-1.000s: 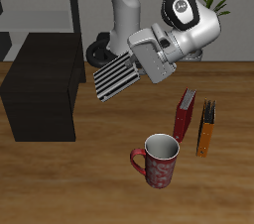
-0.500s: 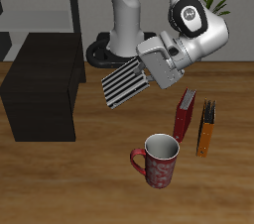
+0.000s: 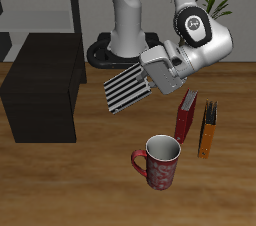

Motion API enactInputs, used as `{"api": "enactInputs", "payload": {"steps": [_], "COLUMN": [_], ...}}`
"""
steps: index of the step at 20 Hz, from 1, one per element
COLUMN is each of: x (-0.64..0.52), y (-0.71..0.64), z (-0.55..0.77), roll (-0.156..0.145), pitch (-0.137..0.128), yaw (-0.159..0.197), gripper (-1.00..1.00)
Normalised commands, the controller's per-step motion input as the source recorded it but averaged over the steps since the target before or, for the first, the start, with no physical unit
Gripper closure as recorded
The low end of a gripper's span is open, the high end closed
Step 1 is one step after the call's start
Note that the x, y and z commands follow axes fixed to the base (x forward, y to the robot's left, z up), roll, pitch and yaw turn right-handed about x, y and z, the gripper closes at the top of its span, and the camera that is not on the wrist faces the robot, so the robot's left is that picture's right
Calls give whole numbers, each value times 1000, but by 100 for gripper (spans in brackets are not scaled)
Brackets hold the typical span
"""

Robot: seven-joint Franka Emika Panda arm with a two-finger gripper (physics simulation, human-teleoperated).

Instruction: Place the striped book in the top region of the shelf

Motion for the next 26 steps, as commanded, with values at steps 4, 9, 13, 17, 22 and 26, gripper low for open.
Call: {"api": "enactInputs", "payload": {"steps": [4,9,13,17,22,26], "x": [-20,-8,-16,28,17,-5], "y": [-132,-176,-195,-110,-221,-179], "z": [-33,42,48,8,54,-1], "roll": [-39,-48,-43,-15,-43,-40], "pitch": [11,10,-6,-7,-27,23], "yaw": [-26,-25,-30,-2,-26,-15], "gripper": [100,100,100,100,100,100]}}
